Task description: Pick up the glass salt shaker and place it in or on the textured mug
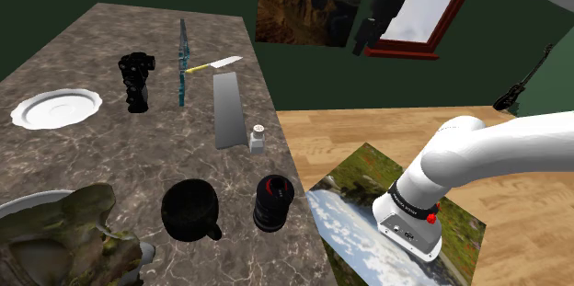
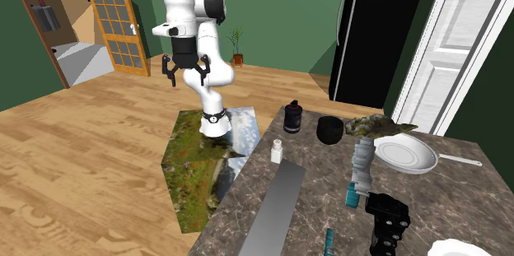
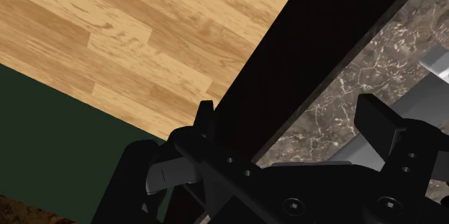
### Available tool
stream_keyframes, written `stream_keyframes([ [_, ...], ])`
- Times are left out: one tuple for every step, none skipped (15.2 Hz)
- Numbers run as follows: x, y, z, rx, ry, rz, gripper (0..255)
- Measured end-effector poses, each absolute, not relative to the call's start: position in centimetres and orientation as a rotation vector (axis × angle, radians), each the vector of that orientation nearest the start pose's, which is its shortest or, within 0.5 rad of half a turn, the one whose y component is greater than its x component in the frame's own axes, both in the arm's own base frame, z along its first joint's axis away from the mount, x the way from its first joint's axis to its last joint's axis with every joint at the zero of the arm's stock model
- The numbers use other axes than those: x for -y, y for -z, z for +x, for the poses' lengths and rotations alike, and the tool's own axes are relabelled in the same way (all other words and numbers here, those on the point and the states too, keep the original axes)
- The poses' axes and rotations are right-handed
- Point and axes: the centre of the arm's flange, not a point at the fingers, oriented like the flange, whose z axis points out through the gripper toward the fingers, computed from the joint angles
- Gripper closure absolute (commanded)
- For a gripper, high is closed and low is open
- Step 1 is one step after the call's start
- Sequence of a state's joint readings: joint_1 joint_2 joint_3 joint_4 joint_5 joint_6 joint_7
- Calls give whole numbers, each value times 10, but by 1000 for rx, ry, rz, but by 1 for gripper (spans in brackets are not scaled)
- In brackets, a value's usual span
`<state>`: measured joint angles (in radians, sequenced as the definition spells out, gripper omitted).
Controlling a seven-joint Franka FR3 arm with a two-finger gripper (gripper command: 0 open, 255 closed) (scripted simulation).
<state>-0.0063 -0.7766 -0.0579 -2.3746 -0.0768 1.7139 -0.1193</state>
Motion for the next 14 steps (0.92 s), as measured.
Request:
stream_keyframes([
  [33,-592,322,121,178,-3180,0],
  [28,-589,325,125,176,-3181,0],
  [20,-584,330,133,172,-3182,0],
  [9,-579,333,142,167,-3184,0],
  [-1,-571,335,150,162,-3186,0],
  [-9,-565,339,159,157,-3188,0],
  [-25,-560,344,170,152,-3189,0],
  [-36,-554,350,179,147,-3191,0],
  [-47,-547,349,188,142,-3193,0],
  [-59,-541,354,198,137,-3195,0],
  [-71,-535,356,208,132,-3196,0],
  [-82,-530,360,217,127,-3198,0],
  [-92,-520,363,227,121,-3200,0],
  [-103,-513,367,236,116,-3201,0],
])
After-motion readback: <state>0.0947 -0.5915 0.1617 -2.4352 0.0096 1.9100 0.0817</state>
